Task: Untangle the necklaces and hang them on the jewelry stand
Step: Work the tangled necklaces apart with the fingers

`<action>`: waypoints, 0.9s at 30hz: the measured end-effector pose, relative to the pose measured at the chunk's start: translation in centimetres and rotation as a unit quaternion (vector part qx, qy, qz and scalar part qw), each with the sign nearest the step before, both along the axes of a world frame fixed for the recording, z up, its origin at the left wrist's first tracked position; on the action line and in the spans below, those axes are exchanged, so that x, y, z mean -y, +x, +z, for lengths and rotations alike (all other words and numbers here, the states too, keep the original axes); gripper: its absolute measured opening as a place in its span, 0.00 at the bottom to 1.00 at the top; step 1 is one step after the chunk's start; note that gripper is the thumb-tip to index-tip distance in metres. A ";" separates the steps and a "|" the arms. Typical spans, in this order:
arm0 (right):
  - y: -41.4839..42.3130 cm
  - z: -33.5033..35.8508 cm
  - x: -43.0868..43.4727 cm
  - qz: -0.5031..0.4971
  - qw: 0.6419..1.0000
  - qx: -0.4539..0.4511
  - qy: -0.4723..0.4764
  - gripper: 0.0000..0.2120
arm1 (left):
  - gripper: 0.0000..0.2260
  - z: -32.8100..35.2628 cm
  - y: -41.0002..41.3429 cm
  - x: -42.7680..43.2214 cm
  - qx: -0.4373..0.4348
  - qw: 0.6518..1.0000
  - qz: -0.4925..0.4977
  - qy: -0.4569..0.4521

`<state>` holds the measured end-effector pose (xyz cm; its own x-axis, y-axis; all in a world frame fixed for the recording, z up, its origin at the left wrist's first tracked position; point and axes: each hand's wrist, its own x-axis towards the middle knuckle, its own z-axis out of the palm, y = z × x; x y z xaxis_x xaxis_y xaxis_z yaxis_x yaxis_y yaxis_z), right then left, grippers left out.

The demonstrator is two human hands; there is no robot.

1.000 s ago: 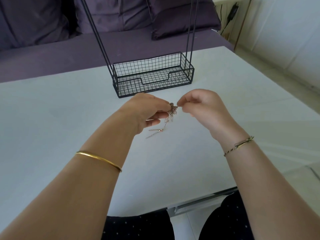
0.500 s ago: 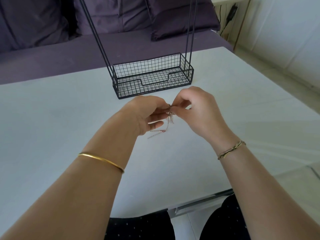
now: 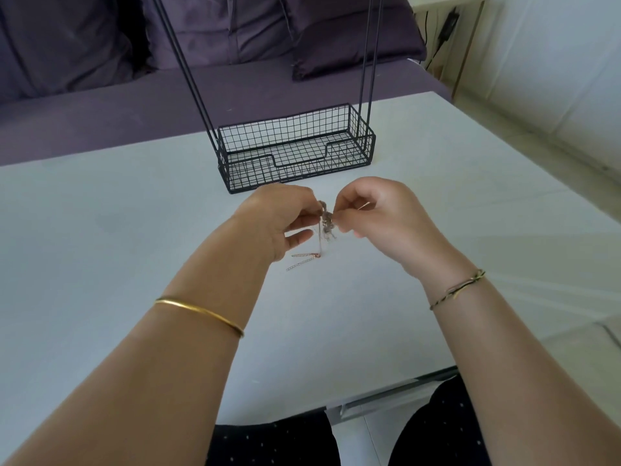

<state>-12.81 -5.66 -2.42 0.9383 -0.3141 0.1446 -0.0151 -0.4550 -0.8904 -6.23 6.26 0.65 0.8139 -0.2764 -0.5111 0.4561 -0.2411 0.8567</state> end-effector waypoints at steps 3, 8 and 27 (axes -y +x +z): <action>0.0 0.0 0.1 0.005 1.000 -0.017 -0.002 0.07 | 0.09 0.0 0.0 0.0 -0.039 0.997 0.033 -0.062; 0.1 0.0 0.5 -0.045 0.998 -0.005 0.031 0.08 | 0.08 -0.1 0.0 0.3 -0.027 0.999 -0.021 -0.040; 0.1 0.4 0.4 -0.013 0.973 -0.099 0.208 0.04 | 0.09 -0.3 -0.1 0.4 0.041 0.996 -0.056 -0.057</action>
